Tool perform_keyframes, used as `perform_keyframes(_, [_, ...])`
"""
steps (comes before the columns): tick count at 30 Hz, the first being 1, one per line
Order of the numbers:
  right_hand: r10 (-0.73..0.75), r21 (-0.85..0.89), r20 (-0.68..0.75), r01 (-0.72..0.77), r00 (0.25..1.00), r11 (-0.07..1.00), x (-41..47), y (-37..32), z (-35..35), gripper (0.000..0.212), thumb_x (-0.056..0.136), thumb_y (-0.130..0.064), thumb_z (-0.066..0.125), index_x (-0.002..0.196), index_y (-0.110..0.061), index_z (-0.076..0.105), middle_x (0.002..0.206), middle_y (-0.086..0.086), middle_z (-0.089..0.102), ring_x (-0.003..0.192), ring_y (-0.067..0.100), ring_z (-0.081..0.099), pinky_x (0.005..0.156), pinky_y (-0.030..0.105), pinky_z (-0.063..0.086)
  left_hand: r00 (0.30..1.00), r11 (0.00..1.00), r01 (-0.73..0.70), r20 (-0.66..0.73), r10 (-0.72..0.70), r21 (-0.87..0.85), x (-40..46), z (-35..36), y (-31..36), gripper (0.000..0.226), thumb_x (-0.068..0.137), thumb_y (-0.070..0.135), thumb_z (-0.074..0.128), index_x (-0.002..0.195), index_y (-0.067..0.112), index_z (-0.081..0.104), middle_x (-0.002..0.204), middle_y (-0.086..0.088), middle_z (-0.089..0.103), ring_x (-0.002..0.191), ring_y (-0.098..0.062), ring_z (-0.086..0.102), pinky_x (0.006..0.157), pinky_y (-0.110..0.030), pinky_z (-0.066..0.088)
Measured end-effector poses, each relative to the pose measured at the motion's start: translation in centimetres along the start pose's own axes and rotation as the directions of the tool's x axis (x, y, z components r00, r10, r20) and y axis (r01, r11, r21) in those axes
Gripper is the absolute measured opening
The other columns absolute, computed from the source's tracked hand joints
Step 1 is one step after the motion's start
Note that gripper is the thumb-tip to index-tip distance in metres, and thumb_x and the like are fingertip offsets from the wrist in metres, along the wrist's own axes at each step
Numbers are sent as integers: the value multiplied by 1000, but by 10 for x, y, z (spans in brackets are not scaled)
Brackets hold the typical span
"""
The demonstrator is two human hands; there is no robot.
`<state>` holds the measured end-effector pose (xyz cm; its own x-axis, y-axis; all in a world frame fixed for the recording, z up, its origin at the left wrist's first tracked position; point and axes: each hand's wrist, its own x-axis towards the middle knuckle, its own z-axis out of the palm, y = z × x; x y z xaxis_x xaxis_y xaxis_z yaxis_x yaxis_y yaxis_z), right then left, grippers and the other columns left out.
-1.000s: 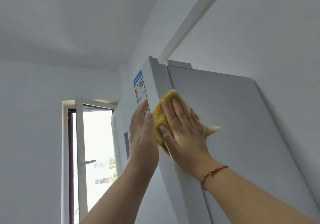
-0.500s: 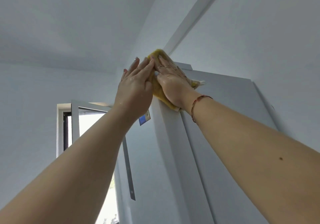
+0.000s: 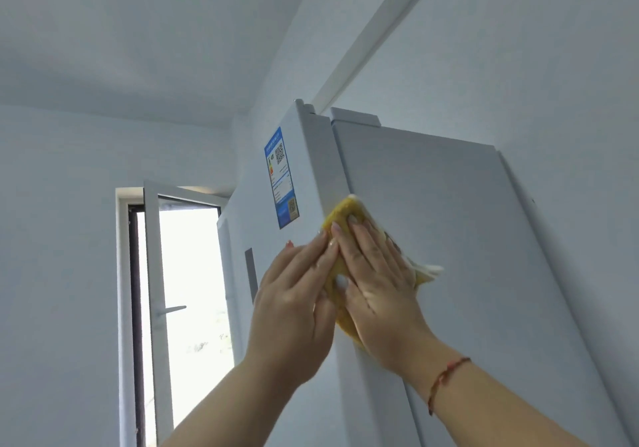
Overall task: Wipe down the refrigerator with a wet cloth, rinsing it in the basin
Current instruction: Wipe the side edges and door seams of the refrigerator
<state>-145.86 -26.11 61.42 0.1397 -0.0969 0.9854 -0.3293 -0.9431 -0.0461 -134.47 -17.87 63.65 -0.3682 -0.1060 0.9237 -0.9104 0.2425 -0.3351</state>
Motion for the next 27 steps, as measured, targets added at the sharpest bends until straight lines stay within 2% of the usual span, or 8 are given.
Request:
perform_keyframes(2, [5,-4,-6,-5,1000,1000,-24,0,4,55,99,-43,17,151,-42,-1,159,-20,-10,147,4,-7,117,37,0,999,999,-38,-20,38,2,-20,3,6,43,92,18,46,133,13,58,139,1,55,128,-14,49,112,-36,36])
perform_keyframes(4, [15,-15,-16,-15,1000,1000,-46,-1,8,54,100,-42,17,153,-35,6,160,-16,-5,148,9,-2,116,41,3,998,999,-54,-45,54,-3,-37,5,11,39,91,18,48,127,11,62,133,0,59,119,-17,54,105,-40,44])
perform_keyframes(7, [27,-25,-17,-27,999,999,-82,-3,14,53,102,-42,16,153,-30,10,162,-10,1,149,16,4,115,47,8,998,998,-64,-25,63,-22,-67,7,20,38,89,14,47,120,7,67,125,-6,65,111,-24,60,97,-43,48])
perform_keyframes(11, [54,-48,0,-54,999,997,-128,-6,21,54,102,-40,20,154,-28,9,162,-3,7,149,21,9,115,51,13,997,996,-78,9,79,-44,-108,12,31,37,86,10,48,117,5,68,123,-11,65,105,-28,62,95,-43,49])
perform_keyframes(16, [99,-65,25,-97,995,993,-182,-9,28,55,103,-40,20,154,-24,10,161,3,12,148,26,13,114,55,17,998,992,-57,16,59,-111,-156,21,48,32,94,14,45,114,4,69,122,-10,64,100,-28,60,89,-38,51])
perform_keyframes(20, [123,-62,48,-120,991,991,-226,-10,33,55,103,-42,19,154,-24,6,161,4,10,148,28,14,115,56,17,1000,990,6,31,-1,-143,-193,29,65,28,90,11,52,103,-1,73,115,-13,66,95,-26,60,84,-33,52])
perform_keyframes(23, [139,-62,72,-134,988,989,-261,-10,37,56,103,-43,18,154,-24,5,162,2,5,148,28,12,117,54,14,998,988,48,57,-40,-144,-222,34,77,22,85,6,59,100,0,75,110,-11,68,89,-24,59,85,-24,49])
perform_keyframes(27, [149,-76,86,-142,985,987,-301,-8,42,57,103,-43,20,154,-23,5,162,1,3,148,27,11,118,53,12,991,983,84,118,-65,-166,-258,40,88,29,82,1,68,110,10,66,113,-6,59,89,-21,57,89,-19,47])
